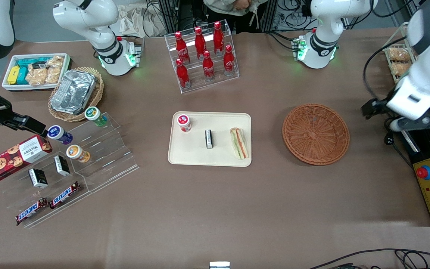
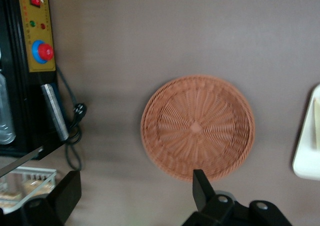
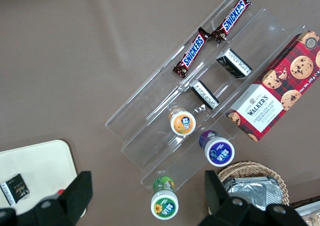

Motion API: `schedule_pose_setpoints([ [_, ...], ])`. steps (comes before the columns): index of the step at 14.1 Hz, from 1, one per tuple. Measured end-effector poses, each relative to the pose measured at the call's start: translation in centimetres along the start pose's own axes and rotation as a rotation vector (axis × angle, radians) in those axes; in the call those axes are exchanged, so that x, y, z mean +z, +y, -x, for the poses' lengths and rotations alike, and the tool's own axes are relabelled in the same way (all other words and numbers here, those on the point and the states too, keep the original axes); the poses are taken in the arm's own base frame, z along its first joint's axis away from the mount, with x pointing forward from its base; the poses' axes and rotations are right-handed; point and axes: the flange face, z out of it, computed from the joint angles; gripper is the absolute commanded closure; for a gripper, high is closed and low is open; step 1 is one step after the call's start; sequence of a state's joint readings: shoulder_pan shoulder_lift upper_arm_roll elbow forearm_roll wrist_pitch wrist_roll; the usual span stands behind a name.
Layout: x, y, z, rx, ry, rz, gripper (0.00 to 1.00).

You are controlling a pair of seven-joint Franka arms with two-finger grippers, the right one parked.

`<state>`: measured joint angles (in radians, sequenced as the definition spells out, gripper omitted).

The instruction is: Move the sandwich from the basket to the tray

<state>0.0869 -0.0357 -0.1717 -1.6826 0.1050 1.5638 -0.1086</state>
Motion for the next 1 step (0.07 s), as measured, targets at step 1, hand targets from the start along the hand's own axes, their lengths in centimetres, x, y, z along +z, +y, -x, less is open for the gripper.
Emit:
schedule_pose_setpoints([
  [1, -1.29, -0.44, 0.60, 0.012, -0.012, 0.006, 0.01],
])
